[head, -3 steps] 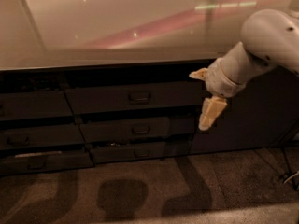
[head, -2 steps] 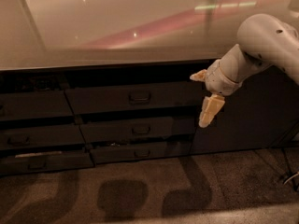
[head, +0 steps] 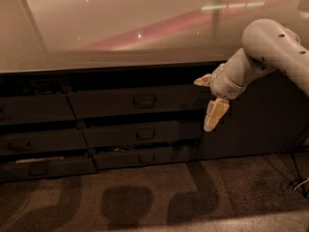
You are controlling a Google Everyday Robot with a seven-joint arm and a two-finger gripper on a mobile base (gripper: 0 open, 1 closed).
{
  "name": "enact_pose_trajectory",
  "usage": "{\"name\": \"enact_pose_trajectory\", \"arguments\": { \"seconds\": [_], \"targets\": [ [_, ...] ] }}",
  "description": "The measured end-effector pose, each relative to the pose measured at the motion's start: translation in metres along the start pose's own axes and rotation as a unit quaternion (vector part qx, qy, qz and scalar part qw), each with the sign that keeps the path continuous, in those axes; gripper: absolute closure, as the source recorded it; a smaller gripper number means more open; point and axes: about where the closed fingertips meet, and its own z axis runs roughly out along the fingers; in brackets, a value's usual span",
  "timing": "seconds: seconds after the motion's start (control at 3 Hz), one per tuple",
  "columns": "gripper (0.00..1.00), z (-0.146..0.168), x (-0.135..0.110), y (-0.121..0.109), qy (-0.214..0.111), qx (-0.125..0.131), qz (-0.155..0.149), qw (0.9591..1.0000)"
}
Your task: Open top drawer
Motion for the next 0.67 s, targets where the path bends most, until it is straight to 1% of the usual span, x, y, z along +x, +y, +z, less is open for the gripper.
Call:
{"name": "enact_pose_trajectory", "arguments": {
  "seconds": [0.33,0.67],
  "targets": [
    [0.00,0.007,0.013,-0.018,0.018,-0.011,0.019,0.9996],
    [0.00,0.042,0.042,-0.047,0.055,-0.060,0.033,0.9961]
  ]
}}
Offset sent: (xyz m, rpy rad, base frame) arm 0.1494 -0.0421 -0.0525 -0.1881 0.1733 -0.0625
